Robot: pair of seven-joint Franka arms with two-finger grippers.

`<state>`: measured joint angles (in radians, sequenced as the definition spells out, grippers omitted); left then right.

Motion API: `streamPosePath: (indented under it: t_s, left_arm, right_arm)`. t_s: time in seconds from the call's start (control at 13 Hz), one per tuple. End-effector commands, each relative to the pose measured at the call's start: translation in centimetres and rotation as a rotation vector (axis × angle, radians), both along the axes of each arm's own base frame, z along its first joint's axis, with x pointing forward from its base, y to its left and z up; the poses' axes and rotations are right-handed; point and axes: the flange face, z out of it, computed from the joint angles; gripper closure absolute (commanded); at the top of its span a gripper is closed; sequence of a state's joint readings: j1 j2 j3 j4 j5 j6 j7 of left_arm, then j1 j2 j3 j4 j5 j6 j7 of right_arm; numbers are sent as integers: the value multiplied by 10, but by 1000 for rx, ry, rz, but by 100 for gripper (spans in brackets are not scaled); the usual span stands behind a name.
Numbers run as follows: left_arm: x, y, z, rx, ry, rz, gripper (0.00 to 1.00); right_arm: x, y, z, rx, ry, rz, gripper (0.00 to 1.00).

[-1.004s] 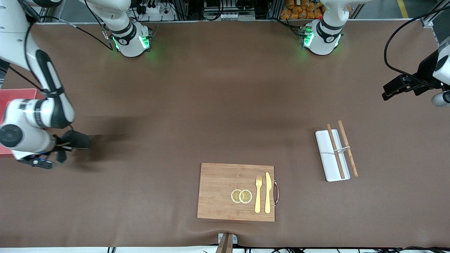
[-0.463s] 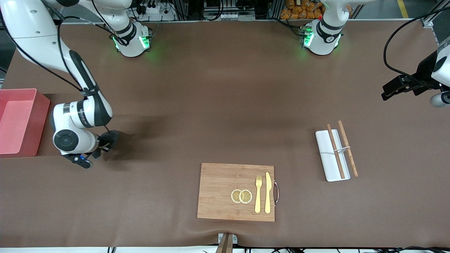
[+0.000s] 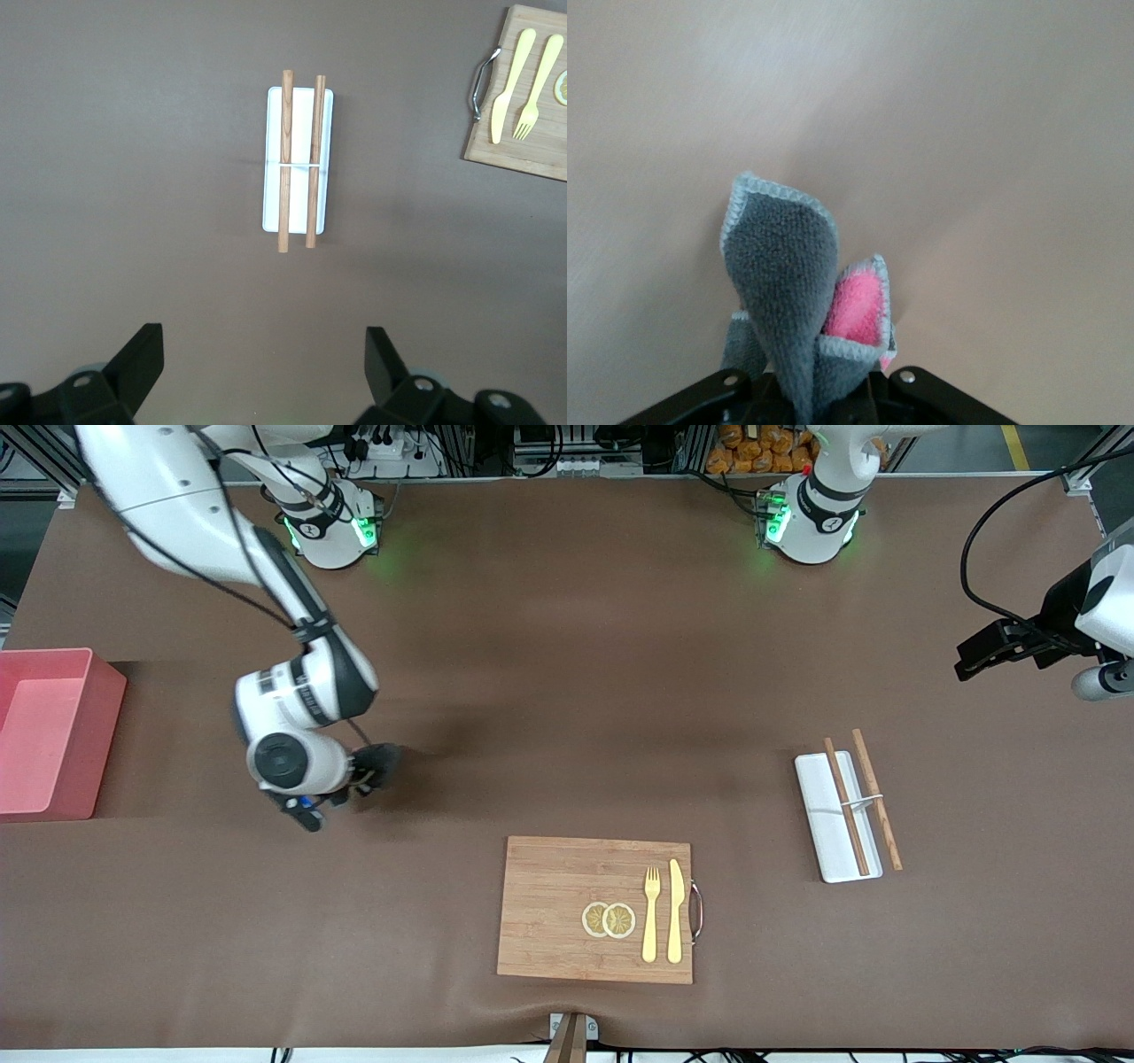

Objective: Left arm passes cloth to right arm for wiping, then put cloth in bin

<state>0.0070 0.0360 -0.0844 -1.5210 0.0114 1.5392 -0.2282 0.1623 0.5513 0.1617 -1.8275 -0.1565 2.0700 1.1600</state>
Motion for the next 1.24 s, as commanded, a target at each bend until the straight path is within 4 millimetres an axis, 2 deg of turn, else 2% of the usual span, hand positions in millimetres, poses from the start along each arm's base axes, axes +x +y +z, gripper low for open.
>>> streamPosePath:
  t_s: [0.0,0.15,0.23,0.46,0.54,0.69,0.85,1.0,1.16]
  left_arm:
    - [-1,0,2,-12,-8,-11,0]
    - [-1,-1,3,-13,-9,-14,0]
    - [-1,-1,3,-13,-9,-15,0]
    - [0,-2,2,-15,-12,-15,0]
    - [0,-2,2,-15,-13,-15,0]
    - [0,-4,2,-15,-16,-18,0]
    - [1,-5,-1,-16,-12,-19,0]
    - [2,-6,0,-16,-16,-21,0]
    - [2,-6,-1,-33,-14,-16,0]
  right_arm:
    - [0,13,22,33,-20,-103,100]
    - [13,6,64,111,-32,-147,100]
    - [17,-11,81,115,-2,-108,100]
    - [37,-124,130,184,61,91,100]
    - [40,-170,145,192,52,173,100]
    - [42,-253,160,186,47,318,100]
    - [34,-335,171,175,52,410,100]
    - [18,-420,186,178,44,502,100]
    - [-2,-493,199,190,36,589,100]
